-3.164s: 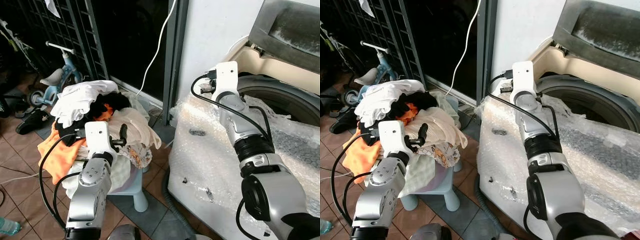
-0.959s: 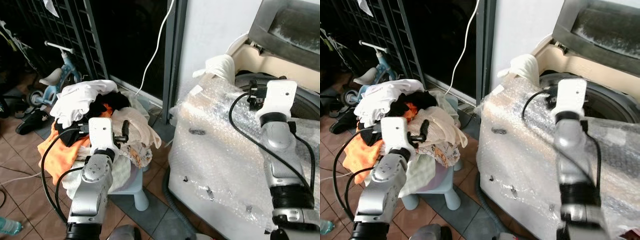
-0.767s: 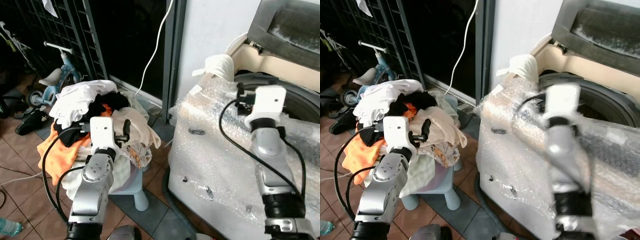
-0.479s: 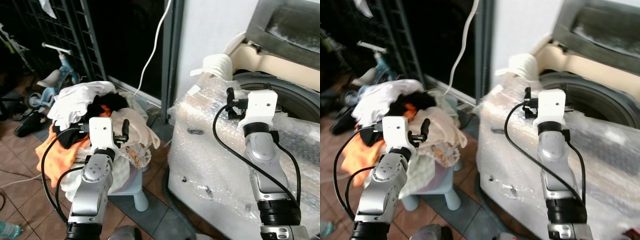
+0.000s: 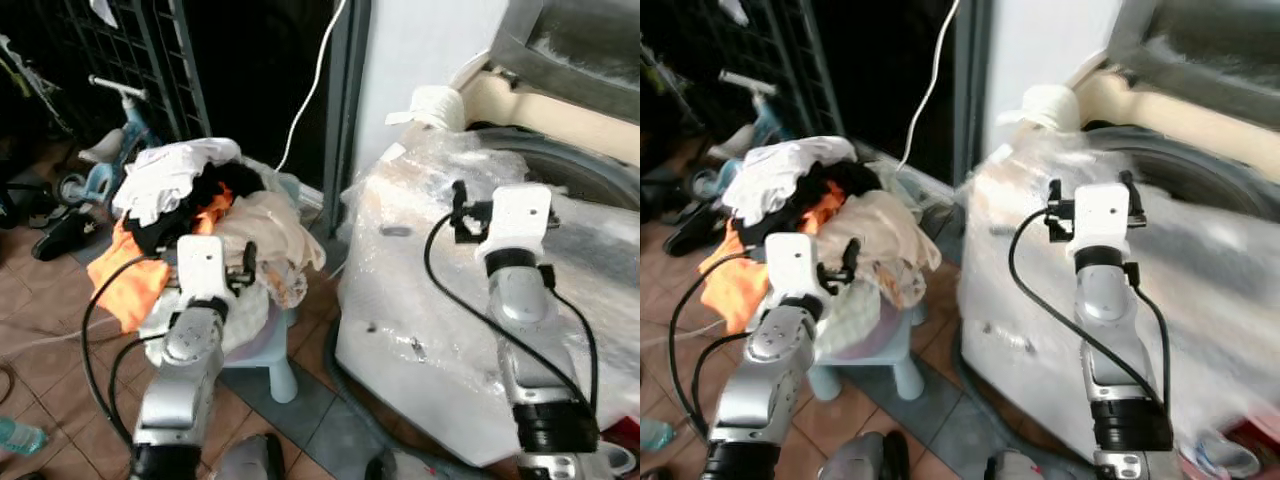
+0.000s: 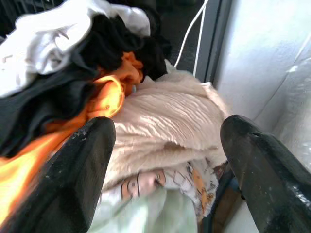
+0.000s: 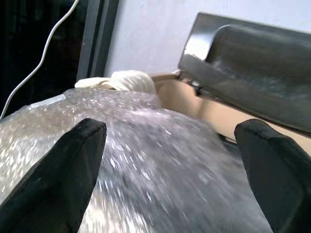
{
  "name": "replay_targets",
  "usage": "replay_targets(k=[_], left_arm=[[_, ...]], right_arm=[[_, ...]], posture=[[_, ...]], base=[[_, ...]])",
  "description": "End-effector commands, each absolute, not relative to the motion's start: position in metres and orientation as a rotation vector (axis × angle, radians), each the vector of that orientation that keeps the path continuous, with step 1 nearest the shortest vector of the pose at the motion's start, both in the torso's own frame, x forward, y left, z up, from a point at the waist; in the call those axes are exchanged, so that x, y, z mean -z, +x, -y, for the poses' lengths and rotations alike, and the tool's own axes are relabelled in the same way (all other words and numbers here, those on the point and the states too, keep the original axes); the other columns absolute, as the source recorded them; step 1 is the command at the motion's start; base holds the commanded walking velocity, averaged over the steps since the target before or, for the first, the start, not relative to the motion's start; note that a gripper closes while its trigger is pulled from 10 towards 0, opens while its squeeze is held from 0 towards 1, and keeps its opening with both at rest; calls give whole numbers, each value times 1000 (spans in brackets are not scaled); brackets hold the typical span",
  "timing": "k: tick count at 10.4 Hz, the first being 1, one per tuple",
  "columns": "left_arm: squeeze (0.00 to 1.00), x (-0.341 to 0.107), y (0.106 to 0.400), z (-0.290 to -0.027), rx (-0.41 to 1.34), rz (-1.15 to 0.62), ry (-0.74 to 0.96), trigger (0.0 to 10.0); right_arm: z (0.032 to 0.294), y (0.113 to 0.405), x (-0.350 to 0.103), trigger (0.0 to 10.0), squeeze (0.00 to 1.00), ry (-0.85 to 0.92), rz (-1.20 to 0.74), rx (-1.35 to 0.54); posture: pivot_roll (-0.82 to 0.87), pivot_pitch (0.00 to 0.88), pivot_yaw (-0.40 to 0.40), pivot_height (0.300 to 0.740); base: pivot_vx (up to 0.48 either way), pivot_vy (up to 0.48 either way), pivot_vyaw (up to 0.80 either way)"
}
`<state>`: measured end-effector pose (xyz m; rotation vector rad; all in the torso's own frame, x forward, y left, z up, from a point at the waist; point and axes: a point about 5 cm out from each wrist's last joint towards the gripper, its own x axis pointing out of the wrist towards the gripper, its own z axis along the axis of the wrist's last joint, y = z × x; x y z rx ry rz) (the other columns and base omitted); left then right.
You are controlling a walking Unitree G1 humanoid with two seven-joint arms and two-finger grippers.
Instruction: Clothes washing
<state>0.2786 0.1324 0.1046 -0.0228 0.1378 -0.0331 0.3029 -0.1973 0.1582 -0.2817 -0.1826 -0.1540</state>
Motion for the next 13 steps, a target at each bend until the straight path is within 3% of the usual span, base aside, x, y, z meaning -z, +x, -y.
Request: replay_targets(k=[1,5,9,11,13], left_arm=[[0,-106,279,-132,25,-128,-26,10000],[0,-107,279,-133,29,-123,-57,10000],[0,-104,279,-133,36,-143,-64,10000],[0,-105,279,-134,34,-140,-62,10000],[0,-110,282,-135,41,-133,-44,10000]], right_arm=[[194,305,-166,10000,0,-282,207,145],[193,304,-164,10000,0,-275,192,143],[193,297,-146,10000,0,-230,112,143],[192,296,-141,10000,0,-228,92,133],[192,295,-137,10000,0,-223,65,135]], posture=[[-79,0,39,740],[-86,0,44,740],[-82,0,42,740],[-83,0,42,740],[-83,0,44,740]], base=[[0,0,0],[0,0,0],[0,331,-727],[0,0,0],[0,0,-697]])
